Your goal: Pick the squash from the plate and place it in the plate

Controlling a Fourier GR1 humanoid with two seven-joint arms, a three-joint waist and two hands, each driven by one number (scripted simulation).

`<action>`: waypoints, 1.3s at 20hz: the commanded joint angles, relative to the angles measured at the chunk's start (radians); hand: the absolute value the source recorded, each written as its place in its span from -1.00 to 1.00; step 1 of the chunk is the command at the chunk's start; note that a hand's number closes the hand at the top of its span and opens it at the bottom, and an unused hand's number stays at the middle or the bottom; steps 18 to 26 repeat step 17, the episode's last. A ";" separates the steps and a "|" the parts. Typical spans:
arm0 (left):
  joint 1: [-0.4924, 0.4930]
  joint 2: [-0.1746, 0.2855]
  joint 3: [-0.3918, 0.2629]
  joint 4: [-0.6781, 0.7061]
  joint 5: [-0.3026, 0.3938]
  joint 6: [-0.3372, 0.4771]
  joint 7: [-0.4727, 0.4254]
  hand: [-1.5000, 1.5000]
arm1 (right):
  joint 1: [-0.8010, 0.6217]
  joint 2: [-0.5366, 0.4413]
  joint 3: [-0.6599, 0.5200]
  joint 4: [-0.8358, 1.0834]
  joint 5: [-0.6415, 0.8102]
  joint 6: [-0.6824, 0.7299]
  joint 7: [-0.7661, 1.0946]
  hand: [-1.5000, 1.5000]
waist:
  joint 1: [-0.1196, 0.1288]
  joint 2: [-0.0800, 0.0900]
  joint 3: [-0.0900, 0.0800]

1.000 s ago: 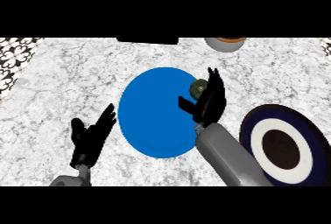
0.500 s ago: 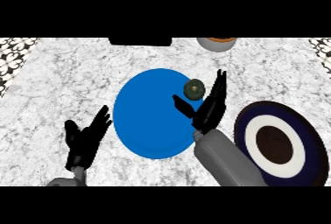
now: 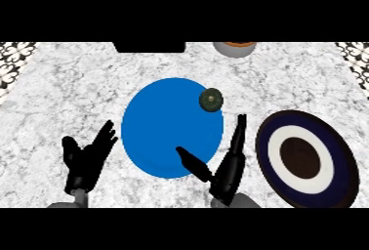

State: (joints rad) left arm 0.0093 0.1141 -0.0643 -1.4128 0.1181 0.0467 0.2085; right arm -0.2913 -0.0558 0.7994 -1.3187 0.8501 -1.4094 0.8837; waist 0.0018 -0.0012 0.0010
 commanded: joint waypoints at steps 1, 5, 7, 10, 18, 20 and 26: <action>0.018 -0.004 -0.011 -0.015 -0.015 -0.001 0.004 0.00 | 0.137 -0.071 0.113 -0.172 -0.033 -0.018 -0.033 -1.00 | -0.003 0.000 -0.001; 0.022 0.002 0.009 -0.015 -0.003 -0.025 -0.006 0.00 | 0.266 0.000 0.062 -0.217 0.083 0.115 -0.097 -1.00 | -0.006 -0.001 -0.001; 0.042 -0.036 -0.028 -0.033 -0.029 0.013 0.006 0.00 | 0.320 0.033 0.130 -0.137 0.100 0.058 -0.110 -1.00 | -0.005 0.000 -0.001; 0.003 -0.006 0.004 -0.010 -0.026 -0.009 0.009 0.00 | 0.396 0.053 0.112 -0.218 0.190 0.143 -0.105 -1.00 | -0.007 0.000 -0.002; 0.008 -0.067 -0.039 -0.045 -0.063 0.038 0.048 0.00 | 0.493 0.023 0.199 -0.146 0.163 0.004 -0.167 -1.00 | -0.002 0.001 -0.001; 0.008 -0.067 -0.039 -0.045 -0.063 0.038 0.048 0.00 | 0.493 0.023 0.199 -0.146 0.163 0.004 -0.167 -1.00 | -0.002 0.001 -0.001; 0.008 -0.067 -0.039 -0.045 -0.063 0.038 0.048 0.00 | 0.493 0.023 0.199 -0.146 0.163 0.004 -0.167 -1.00 | -0.002 0.001 -0.001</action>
